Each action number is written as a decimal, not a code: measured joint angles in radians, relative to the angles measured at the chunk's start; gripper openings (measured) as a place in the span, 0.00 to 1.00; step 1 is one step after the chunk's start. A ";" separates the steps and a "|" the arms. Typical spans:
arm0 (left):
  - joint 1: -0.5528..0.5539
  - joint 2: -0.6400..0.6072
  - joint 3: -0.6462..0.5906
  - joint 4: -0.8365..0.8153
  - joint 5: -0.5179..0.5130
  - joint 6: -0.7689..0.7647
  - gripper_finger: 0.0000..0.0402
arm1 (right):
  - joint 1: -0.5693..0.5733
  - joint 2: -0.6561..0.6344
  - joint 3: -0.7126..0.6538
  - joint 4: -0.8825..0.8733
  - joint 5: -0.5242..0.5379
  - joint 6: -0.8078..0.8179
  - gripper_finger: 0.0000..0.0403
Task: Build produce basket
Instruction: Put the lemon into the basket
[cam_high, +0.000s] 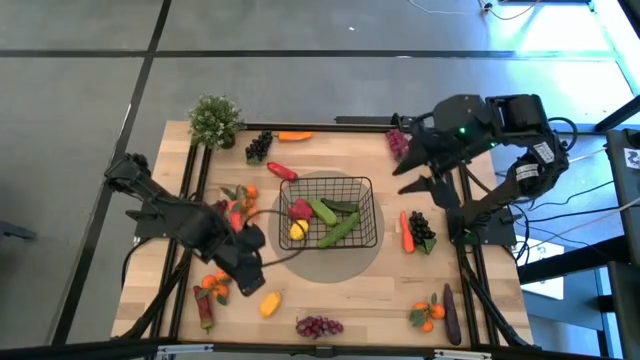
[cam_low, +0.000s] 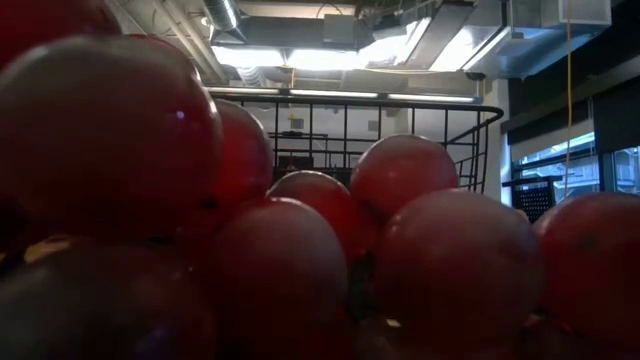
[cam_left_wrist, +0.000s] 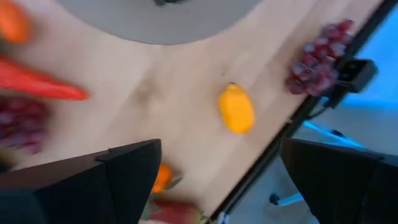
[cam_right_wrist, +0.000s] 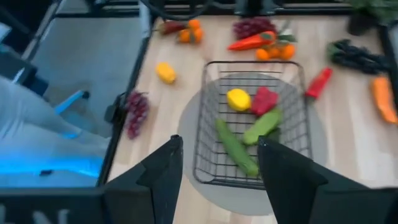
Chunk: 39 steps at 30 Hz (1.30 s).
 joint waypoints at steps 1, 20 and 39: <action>-0.008 0.001 -0.021 0.039 0.000 0.000 0.79 | 0.011 0.000 0.000 0.000 -0.001 -0.008 0.48; -0.089 0.142 -0.352 0.583 0.008 -0.085 0.79 | 0.112 0.001 0.000 0.000 0.047 -0.025 0.48; -0.088 0.326 -0.351 0.706 0.041 -0.101 0.79 | 0.122 0.001 0.000 0.000 0.047 -0.025 0.48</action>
